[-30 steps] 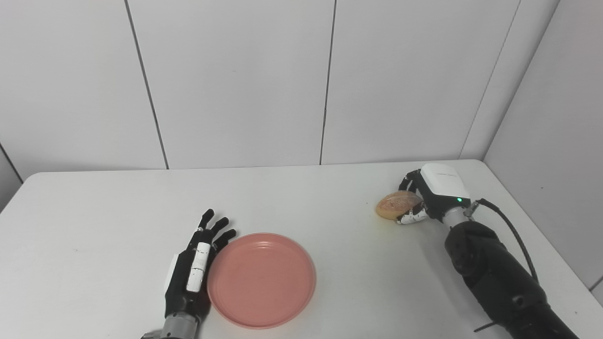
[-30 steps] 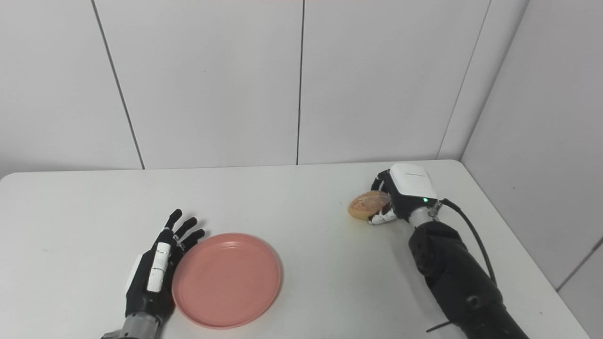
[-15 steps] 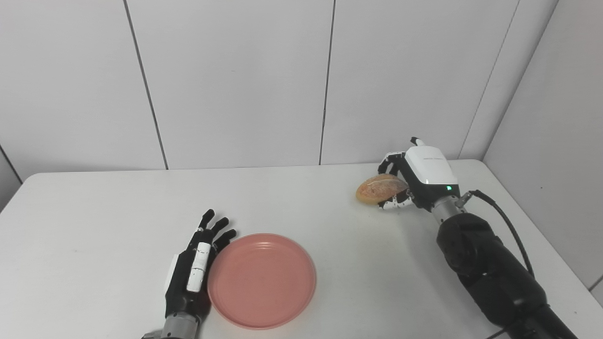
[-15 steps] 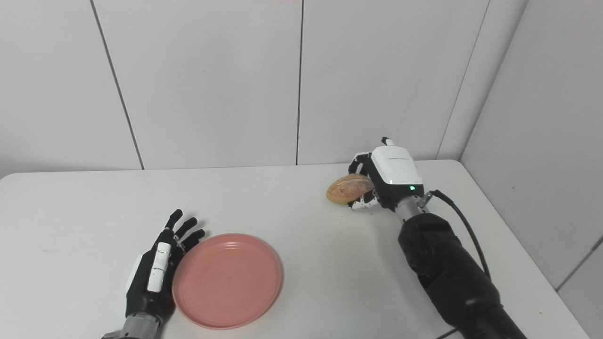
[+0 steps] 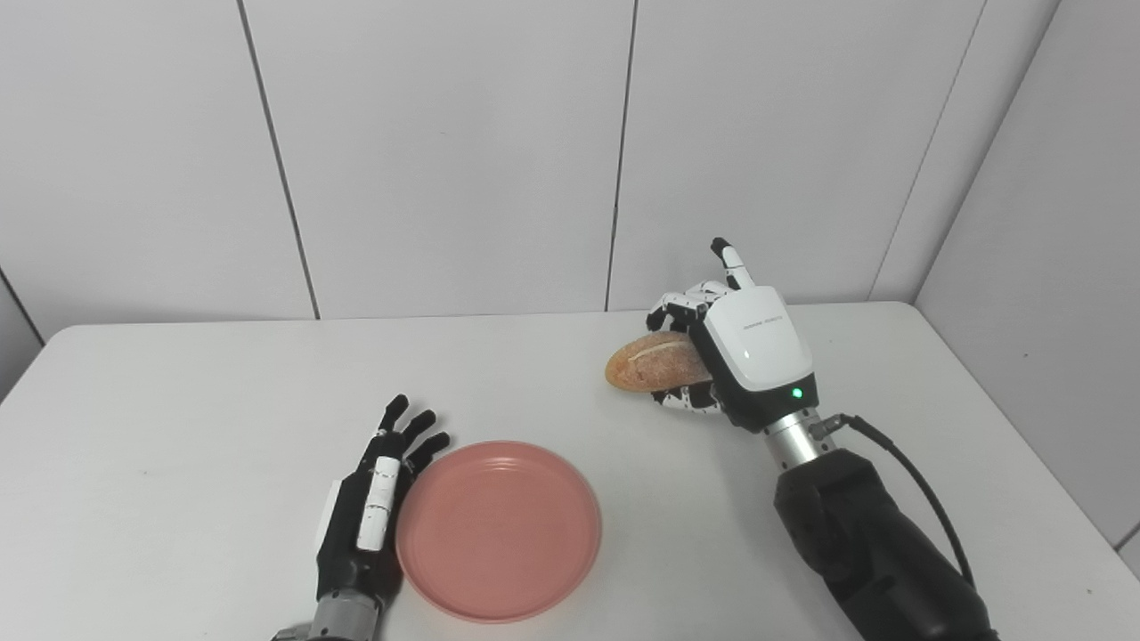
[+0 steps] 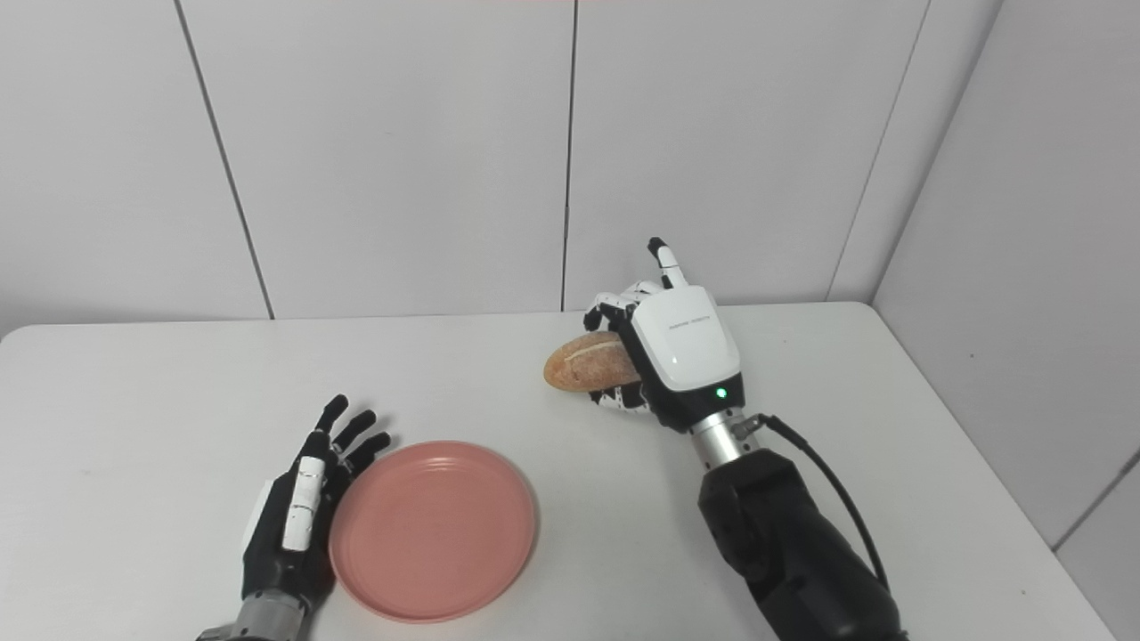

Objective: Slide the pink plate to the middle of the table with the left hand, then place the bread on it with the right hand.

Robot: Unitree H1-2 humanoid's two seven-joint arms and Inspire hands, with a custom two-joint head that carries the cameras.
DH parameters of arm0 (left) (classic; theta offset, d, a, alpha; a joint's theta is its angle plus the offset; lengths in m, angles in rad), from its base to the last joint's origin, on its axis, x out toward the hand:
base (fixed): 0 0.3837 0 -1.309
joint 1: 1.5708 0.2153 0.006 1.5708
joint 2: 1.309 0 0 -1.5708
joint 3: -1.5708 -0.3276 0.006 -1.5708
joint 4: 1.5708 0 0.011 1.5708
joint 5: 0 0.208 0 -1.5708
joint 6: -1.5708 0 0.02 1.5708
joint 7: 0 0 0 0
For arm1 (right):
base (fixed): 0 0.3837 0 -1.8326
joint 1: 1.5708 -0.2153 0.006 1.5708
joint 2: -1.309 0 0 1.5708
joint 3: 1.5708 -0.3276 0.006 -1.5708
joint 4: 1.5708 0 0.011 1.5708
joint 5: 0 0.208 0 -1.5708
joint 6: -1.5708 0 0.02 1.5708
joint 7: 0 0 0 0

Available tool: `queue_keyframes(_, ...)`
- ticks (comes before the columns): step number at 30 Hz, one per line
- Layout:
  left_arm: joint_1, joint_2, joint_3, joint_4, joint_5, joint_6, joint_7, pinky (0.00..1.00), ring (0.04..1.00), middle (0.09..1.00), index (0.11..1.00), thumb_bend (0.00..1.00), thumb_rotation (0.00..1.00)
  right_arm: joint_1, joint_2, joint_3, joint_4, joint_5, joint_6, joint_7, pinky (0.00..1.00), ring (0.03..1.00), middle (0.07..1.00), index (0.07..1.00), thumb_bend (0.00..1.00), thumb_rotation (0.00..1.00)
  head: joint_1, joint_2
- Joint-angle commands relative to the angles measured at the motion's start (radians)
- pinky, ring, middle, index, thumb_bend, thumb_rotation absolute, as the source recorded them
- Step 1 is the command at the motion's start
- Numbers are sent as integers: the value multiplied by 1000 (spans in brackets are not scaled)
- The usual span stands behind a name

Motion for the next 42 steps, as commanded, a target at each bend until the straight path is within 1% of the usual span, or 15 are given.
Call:
queue_keyframes(1, 8, -20, -13, 16, 8, 26, 8, 952, 820, 875, 924, 841, 817, -22, 6, 3, -13, -26, -35, -60, 1000, 662, 447, 510, 529, 3, 8, 2)
queue_keyframes(9, 10, -30, -19, 14, 15, 24, 13, 943, 822, 874, 925, 842, 821, -3, 45, 44, 28, -58, -62, -124, 1000, 671, 432, 513, 529, 2, 28, 4)
queue_keyframes(12, 9, -35, -21, 16, 20, 22, 19, 943, 821, 871, 927, 850, 822, -1, 56, 62, 41, -68, -65, -138, 1000, 671, 432, 512, 529, 2, 46, 6)
queue_keyframes(14, 8, -38, -23, 16, 24, 21, 20, 941, 824, 879, 929, 850, 824, 0, 62, 72, 47, -75, -67, -141, 1000, 671, 433, 513, 529, 3, 57, 7)
queue_keyframes(18, 7, -39, -31, 19, 32, 11, 21, 926, 827, 894, 924, 802, 834, 3, 72, 84, 48, -77, -76, -138, 1000, 680, 440, 512, 529, 3, 75, 8)
queue_keyframes(24, 7, -44, -41, 16, 41, 11, 29, 928, 828, 895, 921, 815, 832, 10, 81, 95, 30, -88, -87, -143, 1000, 674, 438, 511, 529, 3, 97, 13)
queue_keyframes(31, 5, -55, -43, 16, 39, 25, 36, 945, 823, 896, 928, 839, 828, 36, 84, 111, -53, -85, -96, -107, 1000, 676, 437, 512, 529, 1, 128, 19)
queue_keyframes(36, 5, -61, -43, 21, 41, 24, 37, 943, 825, 898, 925, 822, 830, 52, 91, 120, -97, -71, -104, -74, 1000, 694, 432, 515, 528, 0, 140, 22)
queue_keyframes(37, 5, -63, -43, 21, 42, 24, 39, 943, 825, 897, 925, 823, 830, 56, 94, 121, -110, -67, -101, -56, 1000, 696, 432, 515, 528, 0, 145, 24)
queue_keyframes(39, 4, -65, -43, 20, 44, 24, 41, 943, 822, 894, 927, 832, 831, 64, 98, 122, -131, -58, -100, -25, 1000, 731, 438, 511, 529, 0, 148, 25)
queue_keyframes(40, 4, -67, -43, 19, 45, 25, 42, 943, 823, 892, 926, 832, 830, 67, 100, 122, -139, -54, -101, -12, 1000, 768, 450, 504, 531, 0, 148, 25)
queue_keyframes(42, 3, -67, -44, 23, 47, 24, 44, 945, 824, 889, 926, 833, 831, 71, 101, 122, -148, -48, -109, 4, 1000, 802, 455, 501, 532, 0, 152, 26)
